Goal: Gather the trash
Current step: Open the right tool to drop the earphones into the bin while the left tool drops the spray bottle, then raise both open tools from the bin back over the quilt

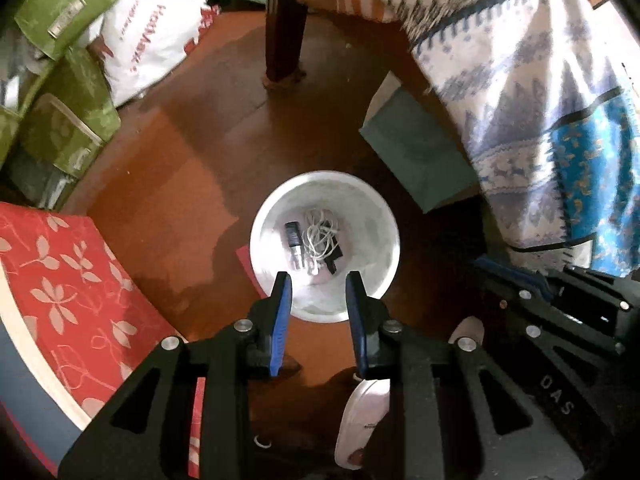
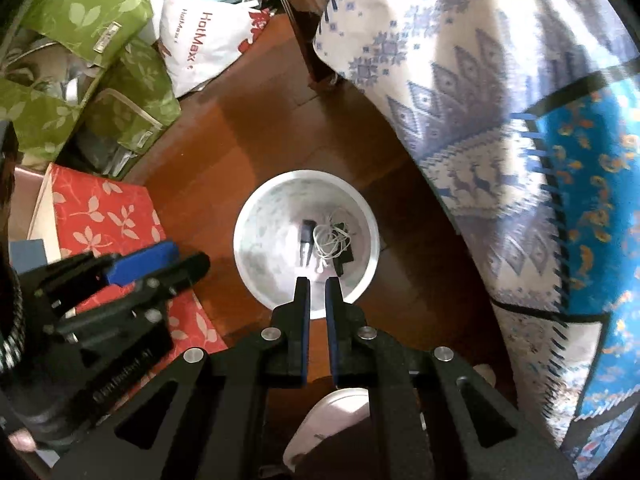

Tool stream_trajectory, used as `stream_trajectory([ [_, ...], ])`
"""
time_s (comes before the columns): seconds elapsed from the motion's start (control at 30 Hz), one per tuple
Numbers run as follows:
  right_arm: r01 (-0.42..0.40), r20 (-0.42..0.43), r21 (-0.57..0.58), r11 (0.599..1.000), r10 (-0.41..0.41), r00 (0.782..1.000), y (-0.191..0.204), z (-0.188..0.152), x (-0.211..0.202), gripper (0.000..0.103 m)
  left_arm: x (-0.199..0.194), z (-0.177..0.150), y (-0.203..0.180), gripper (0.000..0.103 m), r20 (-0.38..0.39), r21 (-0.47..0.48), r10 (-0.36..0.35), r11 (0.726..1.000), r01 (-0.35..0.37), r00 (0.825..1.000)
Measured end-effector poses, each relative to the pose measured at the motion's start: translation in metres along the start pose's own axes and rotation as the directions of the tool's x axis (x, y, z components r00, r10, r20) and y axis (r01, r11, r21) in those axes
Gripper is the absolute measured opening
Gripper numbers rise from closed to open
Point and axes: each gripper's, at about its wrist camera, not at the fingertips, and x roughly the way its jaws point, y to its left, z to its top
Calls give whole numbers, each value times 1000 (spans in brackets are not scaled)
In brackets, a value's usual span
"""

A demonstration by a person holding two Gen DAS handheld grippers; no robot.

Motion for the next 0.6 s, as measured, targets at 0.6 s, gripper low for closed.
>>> stream_trajectory([
  [0.6, 35, 420, 25, 999, -42, 906, -11, -68, -188, 7, -196, -44, -35, 26, 397, 84, -10, 996, -25, 918],
])
